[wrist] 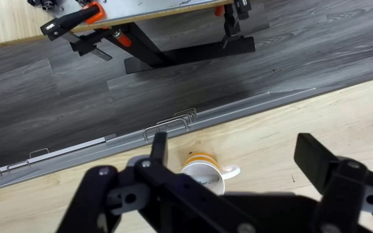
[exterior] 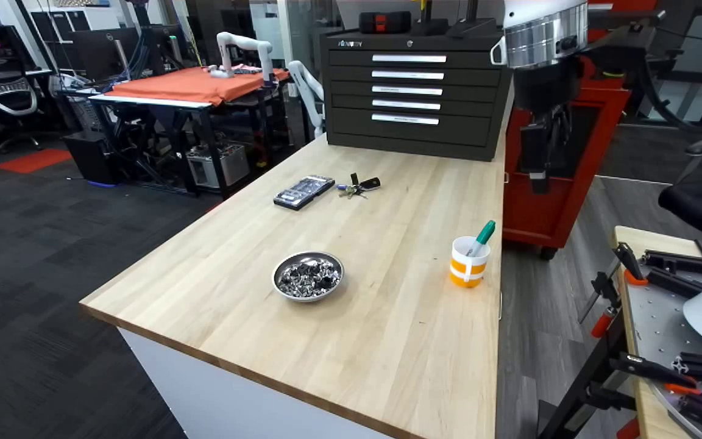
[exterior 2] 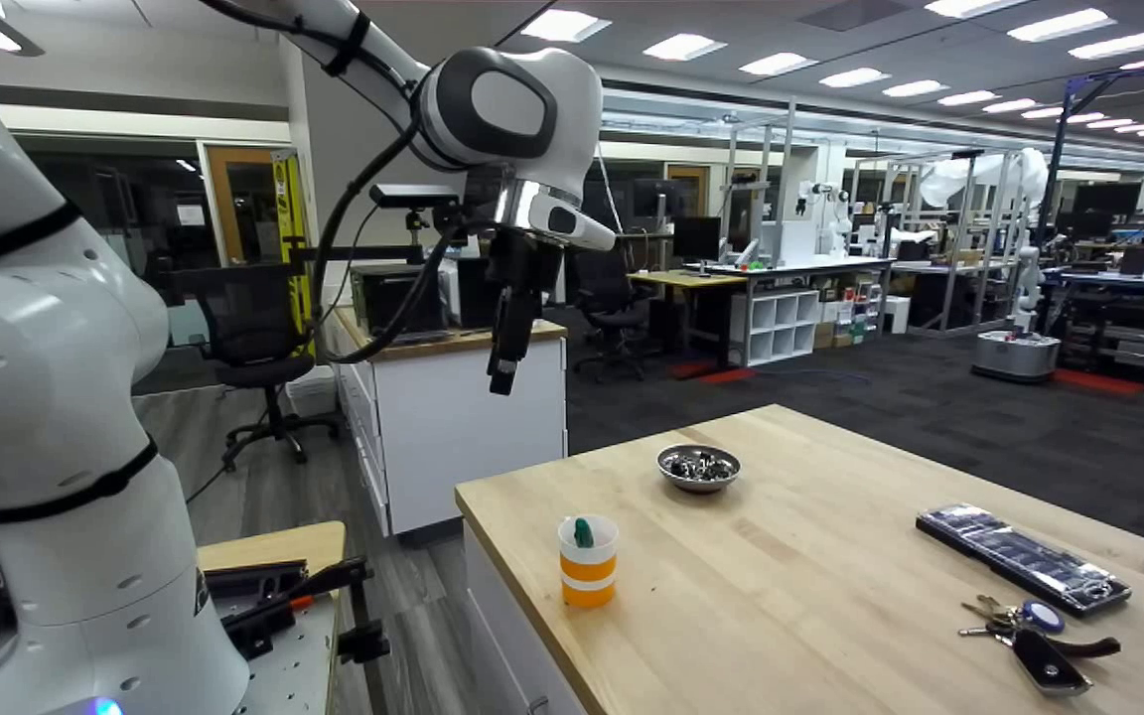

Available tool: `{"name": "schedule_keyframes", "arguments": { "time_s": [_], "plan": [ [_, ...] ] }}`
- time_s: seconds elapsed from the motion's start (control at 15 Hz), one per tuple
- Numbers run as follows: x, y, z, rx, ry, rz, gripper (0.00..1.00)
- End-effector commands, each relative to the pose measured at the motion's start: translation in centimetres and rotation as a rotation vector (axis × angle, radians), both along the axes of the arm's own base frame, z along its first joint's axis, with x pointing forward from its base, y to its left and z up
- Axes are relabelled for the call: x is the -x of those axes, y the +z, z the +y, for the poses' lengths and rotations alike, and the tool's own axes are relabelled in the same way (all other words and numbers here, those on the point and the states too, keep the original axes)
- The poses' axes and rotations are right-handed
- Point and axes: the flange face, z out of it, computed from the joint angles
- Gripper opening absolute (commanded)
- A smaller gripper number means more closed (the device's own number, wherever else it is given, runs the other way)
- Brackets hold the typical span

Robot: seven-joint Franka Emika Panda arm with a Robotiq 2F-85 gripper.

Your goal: Remove the marker from the mug cup

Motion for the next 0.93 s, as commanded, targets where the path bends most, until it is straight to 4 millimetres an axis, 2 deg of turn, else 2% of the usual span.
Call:
{"name": "schedule_keyframes", "arguments": {
  "time_s": [0.0, 0.4, 0.87],
  "plan": [
    [-0.1, 0.0, -0.1, 0.001, 0.002, -0.003, 1.0],
    [-1.3, -0.6, -2.1, 0.015, 0.036, -0.071, 1.0],
    [-2.8, -2.3, -6.6, -0.015, 0.035, -0.222, 1.0]
  ]
}}
